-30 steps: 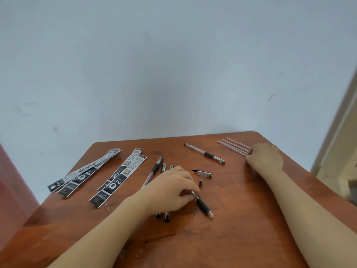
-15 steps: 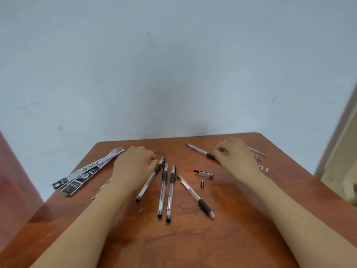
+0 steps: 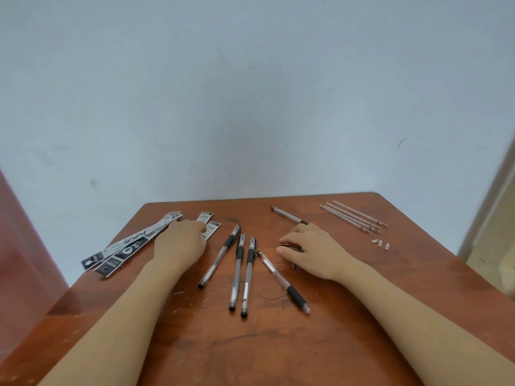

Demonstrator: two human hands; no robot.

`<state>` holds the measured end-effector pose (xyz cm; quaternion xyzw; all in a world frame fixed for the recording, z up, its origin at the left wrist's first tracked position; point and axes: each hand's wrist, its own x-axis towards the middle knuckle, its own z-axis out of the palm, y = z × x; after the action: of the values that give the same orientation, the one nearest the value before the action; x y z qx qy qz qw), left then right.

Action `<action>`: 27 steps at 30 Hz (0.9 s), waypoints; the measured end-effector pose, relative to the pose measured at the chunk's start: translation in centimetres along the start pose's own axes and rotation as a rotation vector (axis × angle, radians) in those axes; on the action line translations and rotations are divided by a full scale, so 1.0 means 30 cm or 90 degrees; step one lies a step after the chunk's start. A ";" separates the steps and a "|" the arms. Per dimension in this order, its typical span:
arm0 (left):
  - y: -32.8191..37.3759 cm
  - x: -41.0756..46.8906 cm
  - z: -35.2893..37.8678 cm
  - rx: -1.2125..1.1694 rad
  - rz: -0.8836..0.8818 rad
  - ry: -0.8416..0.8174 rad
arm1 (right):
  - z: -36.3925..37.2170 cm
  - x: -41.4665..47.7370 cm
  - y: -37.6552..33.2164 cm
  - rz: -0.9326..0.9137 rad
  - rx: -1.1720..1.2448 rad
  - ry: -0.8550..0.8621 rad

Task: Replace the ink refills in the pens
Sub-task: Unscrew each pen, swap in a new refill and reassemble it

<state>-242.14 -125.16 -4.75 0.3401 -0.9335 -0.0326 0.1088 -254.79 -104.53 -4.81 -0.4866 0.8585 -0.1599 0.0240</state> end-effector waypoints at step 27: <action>0.143 -0.098 -0.082 -0.300 0.236 0.185 | -0.030 -0.019 -0.026 0.025 0.136 0.196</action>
<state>-242.10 -119.95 -2.29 0.1307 -0.9209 -0.1786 0.3208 -254.02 -104.18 -3.80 -0.4338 0.8397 -0.3223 -0.0531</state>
